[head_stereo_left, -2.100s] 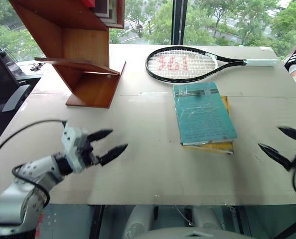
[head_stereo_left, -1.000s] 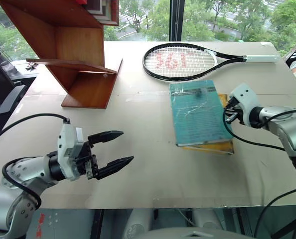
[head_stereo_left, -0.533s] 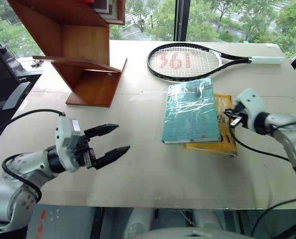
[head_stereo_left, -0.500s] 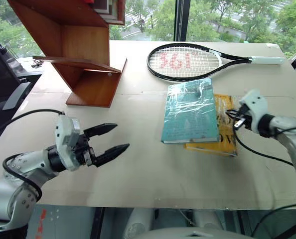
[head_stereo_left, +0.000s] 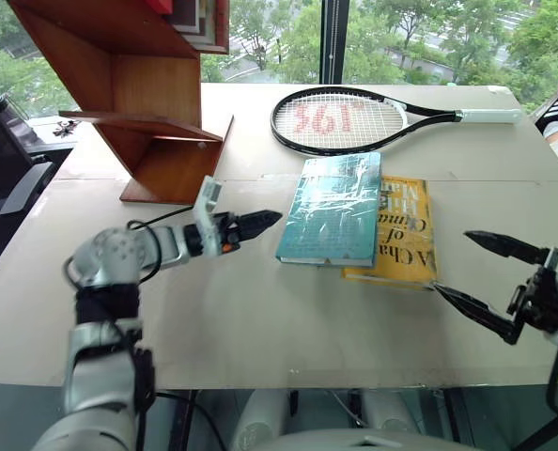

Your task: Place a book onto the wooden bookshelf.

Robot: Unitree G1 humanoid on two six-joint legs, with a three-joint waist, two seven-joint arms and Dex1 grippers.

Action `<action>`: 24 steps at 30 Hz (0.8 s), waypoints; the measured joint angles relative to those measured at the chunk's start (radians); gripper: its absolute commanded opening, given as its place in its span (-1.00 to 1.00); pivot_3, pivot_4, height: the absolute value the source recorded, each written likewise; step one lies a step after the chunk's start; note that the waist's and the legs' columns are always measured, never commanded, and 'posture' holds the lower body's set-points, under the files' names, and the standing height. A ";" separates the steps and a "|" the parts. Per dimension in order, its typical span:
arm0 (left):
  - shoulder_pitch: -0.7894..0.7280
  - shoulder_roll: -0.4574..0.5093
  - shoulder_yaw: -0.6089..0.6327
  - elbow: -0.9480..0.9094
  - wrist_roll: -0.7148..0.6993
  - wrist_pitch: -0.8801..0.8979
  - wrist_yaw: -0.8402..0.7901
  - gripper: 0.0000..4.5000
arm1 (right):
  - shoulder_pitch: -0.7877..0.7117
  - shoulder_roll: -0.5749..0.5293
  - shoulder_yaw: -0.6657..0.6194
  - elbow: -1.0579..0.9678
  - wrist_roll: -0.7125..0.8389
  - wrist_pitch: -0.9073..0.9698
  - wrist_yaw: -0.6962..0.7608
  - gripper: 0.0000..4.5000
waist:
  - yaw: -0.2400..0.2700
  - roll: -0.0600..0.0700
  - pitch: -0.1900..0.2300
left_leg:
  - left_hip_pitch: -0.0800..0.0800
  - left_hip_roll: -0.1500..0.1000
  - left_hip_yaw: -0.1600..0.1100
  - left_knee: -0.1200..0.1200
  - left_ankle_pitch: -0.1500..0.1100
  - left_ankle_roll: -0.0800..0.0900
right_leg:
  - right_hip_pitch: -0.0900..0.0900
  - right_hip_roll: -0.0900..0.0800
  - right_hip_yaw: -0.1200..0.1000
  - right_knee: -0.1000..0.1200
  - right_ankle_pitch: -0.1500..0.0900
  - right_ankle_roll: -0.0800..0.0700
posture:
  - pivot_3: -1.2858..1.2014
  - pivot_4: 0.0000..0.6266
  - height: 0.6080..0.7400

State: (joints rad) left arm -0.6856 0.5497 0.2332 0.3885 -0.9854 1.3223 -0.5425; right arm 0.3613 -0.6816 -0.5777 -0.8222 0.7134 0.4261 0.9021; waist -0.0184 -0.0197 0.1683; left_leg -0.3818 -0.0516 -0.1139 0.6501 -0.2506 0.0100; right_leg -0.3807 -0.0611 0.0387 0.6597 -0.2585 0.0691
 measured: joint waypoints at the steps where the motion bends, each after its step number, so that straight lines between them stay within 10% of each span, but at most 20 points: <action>1: -0.067 -0.011 -0.012 0.103 0.030 0.000 -0.022 1.00 | 0.036 0.010 -0.021 -0.028 0.005 -0.003 -0.015 0.99 | 0.002 -0.001 0.000 | 0.000 0.000 0.000 0.000 0.000 0.000 | 0.000 -0.001 0.000 0.000 0.000 0.000 | 0.03 -0.52 1.00; 12: -0.351 -0.143 -0.116 0.648 0.285 -0.108 -0.314 1.00 | 0.185 0.050 -0.073 -0.153 0.000 -0.018 -0.128 0.99 | 0.018 -0.003 0.001 | -0.003 -0.003 -0.002 -0.001 0.000 0.000 | -0.002 -0.004 -0.001 -0.002 -0.002 0.002 | 0.03 -0.52 1.00; 24: -0.414 -0.239 -0.086 0.816 0.412 -0.143 -0.546 1.00 | 0.280 0.055 -0.106 -0.194 0.012 -0.060 -0.194 0.99 | 0.010 -0.003 0.001 | -0.004 -0.004 -0.003 -0.001 0.000 0.000 | -0.001 -0.005 -0.001 -0.001 -0.002 0.004 | 0.03 -0.52 1.00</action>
State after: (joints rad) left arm -1.0992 0.3103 0.1476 1.2045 -0.5730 1.1793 -1.0888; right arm 0.6414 -0.6264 -0.6841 -1.0159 0.7250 0.3661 0.7078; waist -0.0082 -0.0229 0.1698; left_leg -0.3853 -0.0556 -0.1165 0.6495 -0.2507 0.0100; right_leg -0.3821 -0.0657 0.0373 0.6584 -0.2607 0.0726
